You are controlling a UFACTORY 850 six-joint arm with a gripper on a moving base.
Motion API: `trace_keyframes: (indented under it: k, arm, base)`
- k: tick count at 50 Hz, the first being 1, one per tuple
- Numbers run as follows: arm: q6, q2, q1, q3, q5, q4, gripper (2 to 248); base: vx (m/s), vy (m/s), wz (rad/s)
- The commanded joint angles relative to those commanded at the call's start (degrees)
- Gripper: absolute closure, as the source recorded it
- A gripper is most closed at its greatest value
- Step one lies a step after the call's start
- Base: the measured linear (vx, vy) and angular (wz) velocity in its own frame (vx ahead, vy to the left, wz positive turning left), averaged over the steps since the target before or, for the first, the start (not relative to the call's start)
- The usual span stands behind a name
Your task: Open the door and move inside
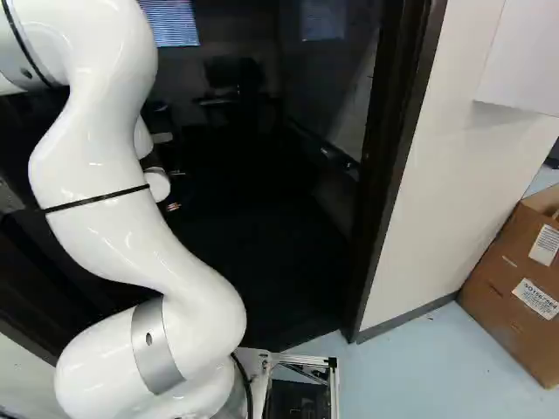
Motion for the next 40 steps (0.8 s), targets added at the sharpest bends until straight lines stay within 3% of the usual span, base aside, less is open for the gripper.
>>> trace_keyframes:
  k: [40]
  arm:
    - [0.00,6.06,-5.50,7.30,0.00,0.04,3]
  base:
    - [0.000,0.000,0.000]
